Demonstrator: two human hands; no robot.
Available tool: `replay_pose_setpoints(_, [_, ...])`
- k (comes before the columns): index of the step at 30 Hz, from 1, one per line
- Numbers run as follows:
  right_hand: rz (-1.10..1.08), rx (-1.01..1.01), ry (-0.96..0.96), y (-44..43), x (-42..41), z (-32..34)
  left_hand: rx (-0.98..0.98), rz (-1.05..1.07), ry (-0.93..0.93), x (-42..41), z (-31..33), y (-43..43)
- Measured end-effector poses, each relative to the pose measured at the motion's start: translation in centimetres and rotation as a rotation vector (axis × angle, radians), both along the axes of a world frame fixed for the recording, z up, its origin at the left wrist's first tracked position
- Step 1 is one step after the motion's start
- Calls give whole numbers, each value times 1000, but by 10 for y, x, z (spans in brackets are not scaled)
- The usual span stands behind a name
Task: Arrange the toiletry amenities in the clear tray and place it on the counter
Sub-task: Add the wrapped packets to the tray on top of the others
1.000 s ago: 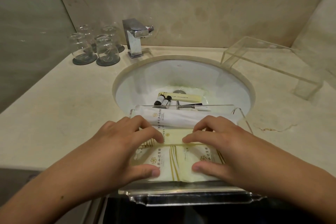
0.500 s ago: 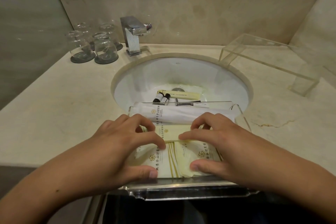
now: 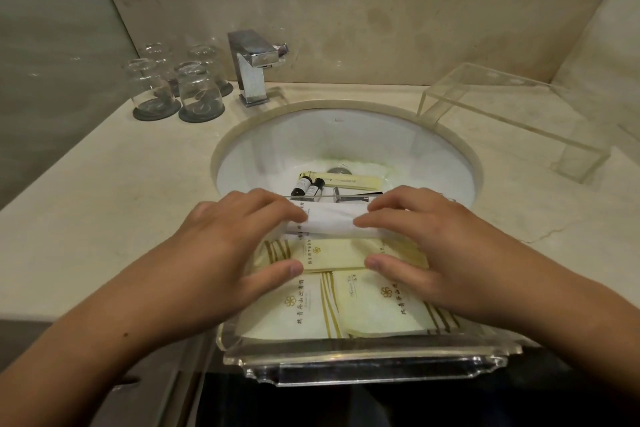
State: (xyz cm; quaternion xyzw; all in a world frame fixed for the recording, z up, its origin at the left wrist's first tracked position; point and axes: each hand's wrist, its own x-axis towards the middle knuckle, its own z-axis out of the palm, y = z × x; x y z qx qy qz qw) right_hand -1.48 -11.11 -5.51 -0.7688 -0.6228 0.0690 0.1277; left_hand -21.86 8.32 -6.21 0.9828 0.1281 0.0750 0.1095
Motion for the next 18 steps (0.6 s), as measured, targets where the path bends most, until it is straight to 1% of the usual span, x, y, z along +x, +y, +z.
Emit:
replay_pose_setpoints(4, [-2,-38,10,7,0,-5,39,34,24,5,-4,3])
replay_pose_setpoints(12, [32,-44,22,13,6,-11,7,63,16,5,-7,4])
replay_pose_setpoints(18, [40,52,22,14,9,-8,9,62,-25,10,-3,4])
